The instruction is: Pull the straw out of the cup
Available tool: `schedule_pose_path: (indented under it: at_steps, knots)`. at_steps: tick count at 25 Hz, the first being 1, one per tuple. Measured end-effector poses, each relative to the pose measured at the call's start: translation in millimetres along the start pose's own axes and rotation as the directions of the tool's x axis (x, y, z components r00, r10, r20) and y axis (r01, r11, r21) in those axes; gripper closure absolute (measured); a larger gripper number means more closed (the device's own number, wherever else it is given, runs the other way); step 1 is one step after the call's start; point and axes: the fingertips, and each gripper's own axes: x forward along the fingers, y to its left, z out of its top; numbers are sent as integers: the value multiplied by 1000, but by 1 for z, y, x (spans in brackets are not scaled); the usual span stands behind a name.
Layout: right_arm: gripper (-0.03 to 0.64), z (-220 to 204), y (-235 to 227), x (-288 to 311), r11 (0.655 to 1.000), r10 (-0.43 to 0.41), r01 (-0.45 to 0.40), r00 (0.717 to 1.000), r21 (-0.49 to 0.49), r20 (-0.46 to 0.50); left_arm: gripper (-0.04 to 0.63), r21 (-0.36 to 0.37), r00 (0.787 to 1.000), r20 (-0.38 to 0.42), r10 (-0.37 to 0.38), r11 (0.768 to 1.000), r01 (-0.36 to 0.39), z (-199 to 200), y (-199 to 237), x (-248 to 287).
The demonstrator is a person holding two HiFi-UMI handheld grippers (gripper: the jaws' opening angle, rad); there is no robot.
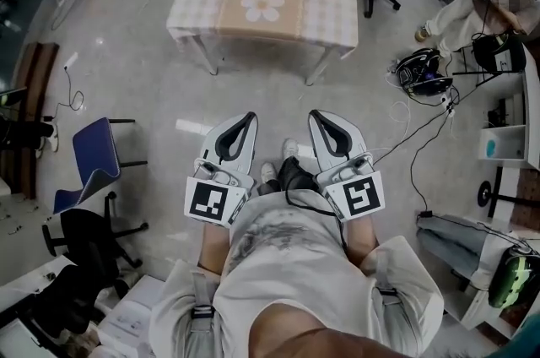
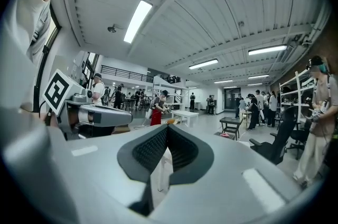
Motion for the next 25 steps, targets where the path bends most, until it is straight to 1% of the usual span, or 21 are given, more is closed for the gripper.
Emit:
schedule_pose_path:
  at_steps: [6,16,19,22,25]
  knots:
    - [607,-8,-23,32,1000,21,-21,1000,5,-5,589,-8,1000,-11,28,1000,-28,-5,22,28]
    - [607,-3,-82,89,997,77,-77,997,9,5,589,-6,996,-18,83,996,-83,6,55,95]
    - [607,4,-98,102,996,85,-86,996,18,37,589,-1,995,-19,99,995,-99,10,60,112]
    - [607,-1,-116,109,995,103,-103,995,12,13,590,6,993,-21,114,993,-114,14,62,129]
    - [607,-2,-132,113,993,119,-119,993,13,13,589,11,992,-25,128,992,-127,15,60,145]
